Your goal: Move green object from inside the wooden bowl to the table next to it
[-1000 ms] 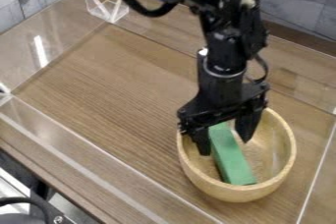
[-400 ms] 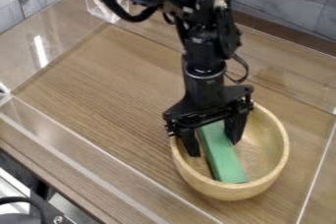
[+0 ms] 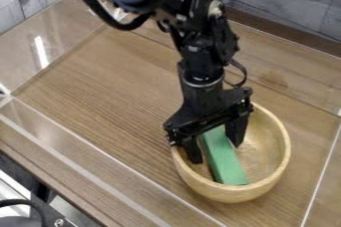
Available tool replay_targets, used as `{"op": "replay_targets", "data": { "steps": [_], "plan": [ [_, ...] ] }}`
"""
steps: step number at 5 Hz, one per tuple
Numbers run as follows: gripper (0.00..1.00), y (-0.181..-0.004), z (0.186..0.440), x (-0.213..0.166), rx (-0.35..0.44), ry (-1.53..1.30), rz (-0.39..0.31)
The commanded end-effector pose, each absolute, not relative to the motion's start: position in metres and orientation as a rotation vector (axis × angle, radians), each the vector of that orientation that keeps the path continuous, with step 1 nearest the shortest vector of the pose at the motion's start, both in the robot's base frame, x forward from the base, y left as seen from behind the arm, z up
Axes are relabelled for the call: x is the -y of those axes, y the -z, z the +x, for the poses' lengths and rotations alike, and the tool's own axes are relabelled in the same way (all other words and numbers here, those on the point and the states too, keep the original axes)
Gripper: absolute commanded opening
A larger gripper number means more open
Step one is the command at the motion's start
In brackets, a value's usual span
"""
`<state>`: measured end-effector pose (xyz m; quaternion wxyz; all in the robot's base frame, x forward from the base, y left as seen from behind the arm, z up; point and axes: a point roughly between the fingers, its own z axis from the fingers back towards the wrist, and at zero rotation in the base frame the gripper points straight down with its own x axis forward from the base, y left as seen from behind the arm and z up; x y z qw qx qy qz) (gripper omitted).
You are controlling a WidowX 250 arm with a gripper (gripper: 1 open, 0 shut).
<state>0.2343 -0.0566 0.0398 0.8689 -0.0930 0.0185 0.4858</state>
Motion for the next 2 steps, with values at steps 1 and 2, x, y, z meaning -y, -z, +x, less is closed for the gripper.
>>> {"op": "replay_targets", "data": {
  "steps": [1, 2],
  "plan": [
    [1.00, -0.0486, 0.2392, 0.0648, -0.009, -0.927, -0.228],
    [0.00, -0.0488, 0.2390, 0.0713, -0.014, -0.842, -0.237]
  ]
}}
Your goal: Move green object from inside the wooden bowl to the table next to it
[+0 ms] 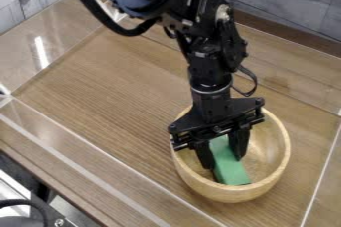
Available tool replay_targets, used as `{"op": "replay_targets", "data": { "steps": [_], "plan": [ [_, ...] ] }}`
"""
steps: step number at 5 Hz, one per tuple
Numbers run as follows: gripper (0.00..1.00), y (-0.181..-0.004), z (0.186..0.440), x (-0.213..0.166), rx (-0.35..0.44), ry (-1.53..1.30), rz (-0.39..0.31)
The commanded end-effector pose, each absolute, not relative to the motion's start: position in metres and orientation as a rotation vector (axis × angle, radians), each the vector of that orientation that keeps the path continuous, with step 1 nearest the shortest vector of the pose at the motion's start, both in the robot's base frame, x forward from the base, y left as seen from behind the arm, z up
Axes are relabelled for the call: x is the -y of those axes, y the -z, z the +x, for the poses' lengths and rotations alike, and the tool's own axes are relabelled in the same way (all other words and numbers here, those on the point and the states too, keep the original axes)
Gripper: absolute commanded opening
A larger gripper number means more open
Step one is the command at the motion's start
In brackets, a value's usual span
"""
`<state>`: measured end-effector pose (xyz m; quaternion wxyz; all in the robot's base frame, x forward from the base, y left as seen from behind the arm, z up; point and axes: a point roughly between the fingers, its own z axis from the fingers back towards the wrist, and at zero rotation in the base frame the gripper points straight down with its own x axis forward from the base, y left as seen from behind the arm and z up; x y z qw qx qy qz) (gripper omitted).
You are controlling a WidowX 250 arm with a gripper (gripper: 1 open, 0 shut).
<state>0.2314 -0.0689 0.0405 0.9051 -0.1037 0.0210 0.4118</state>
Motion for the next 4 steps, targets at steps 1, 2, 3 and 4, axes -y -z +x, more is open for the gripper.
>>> {"op": "replay_targets", "data": {
  "steps": [1, 2, 3, 4],
  "plan": [
    [0.00, -0.063, 0.232, 0.070, -0.017, -0.819, -0.248],
    [0.00, -0.082, 0.226, 0.068, -0.021, -0.792, -0.267],
    [0.00, -0.099, 0.233, 0.061, -0.023, -0.748, -0.288],
    [0.00, -0.115, 0.245, 0.047, -0.013, -0.708, -0.311]
  ]
}}
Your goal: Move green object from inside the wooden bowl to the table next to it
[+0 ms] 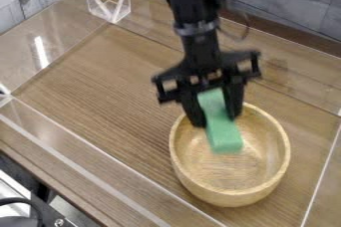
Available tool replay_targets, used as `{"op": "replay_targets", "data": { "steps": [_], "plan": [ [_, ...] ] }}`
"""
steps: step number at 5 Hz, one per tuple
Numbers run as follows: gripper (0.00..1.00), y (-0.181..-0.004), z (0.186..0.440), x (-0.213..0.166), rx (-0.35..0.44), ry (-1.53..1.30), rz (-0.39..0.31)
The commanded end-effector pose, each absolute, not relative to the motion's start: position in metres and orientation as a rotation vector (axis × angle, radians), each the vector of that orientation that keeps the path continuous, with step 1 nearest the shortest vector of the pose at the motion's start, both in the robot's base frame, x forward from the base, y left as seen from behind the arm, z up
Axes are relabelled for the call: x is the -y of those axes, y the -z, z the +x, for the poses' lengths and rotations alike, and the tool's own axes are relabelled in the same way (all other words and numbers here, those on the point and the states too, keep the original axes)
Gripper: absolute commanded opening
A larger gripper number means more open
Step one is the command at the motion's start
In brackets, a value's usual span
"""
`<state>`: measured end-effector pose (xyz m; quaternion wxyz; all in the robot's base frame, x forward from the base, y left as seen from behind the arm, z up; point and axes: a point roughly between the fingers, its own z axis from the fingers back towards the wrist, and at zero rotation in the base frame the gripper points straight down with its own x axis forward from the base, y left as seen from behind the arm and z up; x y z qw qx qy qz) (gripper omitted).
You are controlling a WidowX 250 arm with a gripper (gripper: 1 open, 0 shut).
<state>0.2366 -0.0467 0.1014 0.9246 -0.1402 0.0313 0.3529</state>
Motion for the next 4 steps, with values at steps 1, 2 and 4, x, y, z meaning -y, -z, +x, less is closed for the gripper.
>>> {"op": "replay_targets", "data": {
  "steps": [1, 2, 4],
  "plan": [
    [0.00, -0.124, 0.258, 0.027, 0.009, -0.642, -0.316],
    [0.00, -0.127, 0.269, -0.002, 0.059, -0.599, -0.299],
    [0.00, -0.115, 0.285, -0.048, 0.188, -0.706, -0.234]
  ]
}}
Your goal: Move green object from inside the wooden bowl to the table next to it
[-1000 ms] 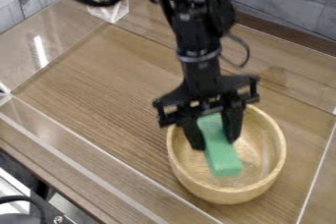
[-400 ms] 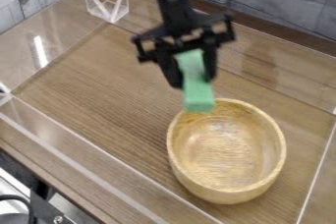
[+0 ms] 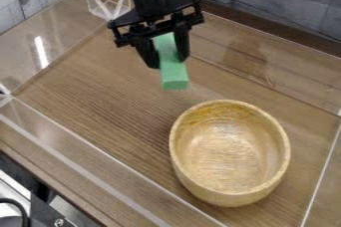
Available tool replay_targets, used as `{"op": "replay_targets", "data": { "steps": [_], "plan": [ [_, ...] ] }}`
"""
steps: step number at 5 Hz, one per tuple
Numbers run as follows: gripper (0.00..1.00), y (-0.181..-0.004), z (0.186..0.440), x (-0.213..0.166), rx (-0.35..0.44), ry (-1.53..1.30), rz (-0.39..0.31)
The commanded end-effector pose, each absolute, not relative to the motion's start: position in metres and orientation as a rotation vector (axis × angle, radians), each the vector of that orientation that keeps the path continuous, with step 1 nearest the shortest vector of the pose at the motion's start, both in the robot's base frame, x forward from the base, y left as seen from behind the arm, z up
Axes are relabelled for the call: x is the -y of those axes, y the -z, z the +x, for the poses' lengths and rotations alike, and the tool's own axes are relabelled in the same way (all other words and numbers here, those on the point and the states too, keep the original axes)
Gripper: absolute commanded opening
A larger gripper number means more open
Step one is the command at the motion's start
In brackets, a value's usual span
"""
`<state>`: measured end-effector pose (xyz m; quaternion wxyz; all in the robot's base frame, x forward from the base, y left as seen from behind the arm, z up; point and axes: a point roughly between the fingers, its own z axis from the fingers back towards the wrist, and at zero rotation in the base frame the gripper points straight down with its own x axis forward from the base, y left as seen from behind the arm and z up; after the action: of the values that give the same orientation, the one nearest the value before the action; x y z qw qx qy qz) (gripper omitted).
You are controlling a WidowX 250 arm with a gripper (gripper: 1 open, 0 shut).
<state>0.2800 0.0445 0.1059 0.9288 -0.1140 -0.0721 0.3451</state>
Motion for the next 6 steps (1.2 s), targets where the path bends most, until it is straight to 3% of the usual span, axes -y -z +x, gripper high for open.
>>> {"op": "replay_targets", "data": {
  "steps": [1, 2, 3, 6],
  "plan": [
    [0.00, -0.100, 0.289, -0.057, 0.202, -0.675, -0.210],
    [0.00, -0.087, 0.291, -0.062, 0.219, -0.635, -0.187],
    [0.00, -0.086, 0.289, -0.068, 0.231, -0.560, -0.171],
    [0.00, -0.099, 0.293, -0.057, 0.250, -0.523, -0.139]
  ]
}}
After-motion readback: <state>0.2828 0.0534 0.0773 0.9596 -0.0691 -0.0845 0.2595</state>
